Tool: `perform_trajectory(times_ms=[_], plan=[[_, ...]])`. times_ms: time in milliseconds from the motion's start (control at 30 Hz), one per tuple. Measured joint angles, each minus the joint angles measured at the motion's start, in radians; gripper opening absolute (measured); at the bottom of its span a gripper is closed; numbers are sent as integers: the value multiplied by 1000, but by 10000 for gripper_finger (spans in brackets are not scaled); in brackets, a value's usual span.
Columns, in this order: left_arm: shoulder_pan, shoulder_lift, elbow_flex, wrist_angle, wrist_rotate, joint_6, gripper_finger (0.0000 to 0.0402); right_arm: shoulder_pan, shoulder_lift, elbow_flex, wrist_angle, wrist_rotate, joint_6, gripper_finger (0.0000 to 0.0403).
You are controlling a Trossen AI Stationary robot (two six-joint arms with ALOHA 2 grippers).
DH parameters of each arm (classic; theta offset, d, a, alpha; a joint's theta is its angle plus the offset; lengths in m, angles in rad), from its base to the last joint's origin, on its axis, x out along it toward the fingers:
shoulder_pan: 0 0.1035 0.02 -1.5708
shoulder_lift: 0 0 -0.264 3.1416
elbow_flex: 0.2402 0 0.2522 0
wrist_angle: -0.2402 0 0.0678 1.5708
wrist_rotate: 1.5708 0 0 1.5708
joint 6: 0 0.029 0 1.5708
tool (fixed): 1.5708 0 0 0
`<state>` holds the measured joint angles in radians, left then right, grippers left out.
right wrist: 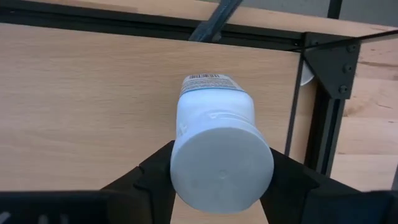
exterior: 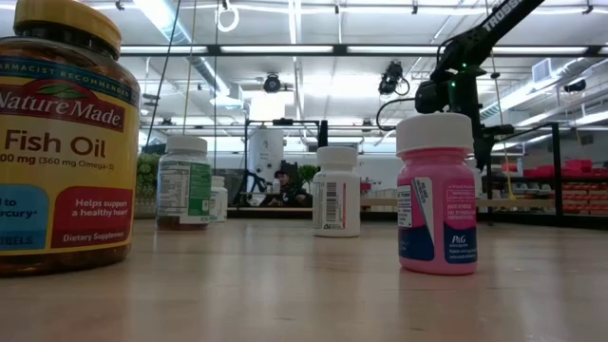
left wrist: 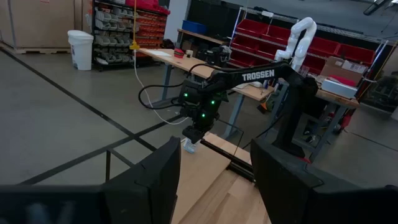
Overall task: Pick and place medicine bottles onto shelf by color
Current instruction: Put the white blue pill bottle on the shelf
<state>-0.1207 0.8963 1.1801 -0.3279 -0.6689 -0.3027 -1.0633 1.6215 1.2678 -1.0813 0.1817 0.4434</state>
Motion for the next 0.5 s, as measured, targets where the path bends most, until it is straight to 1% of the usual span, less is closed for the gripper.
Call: perform_trajectory(times_ms=[500], plan=[[0,0,0,-2,0,1,199,0,0,0,8,0,0,248]])
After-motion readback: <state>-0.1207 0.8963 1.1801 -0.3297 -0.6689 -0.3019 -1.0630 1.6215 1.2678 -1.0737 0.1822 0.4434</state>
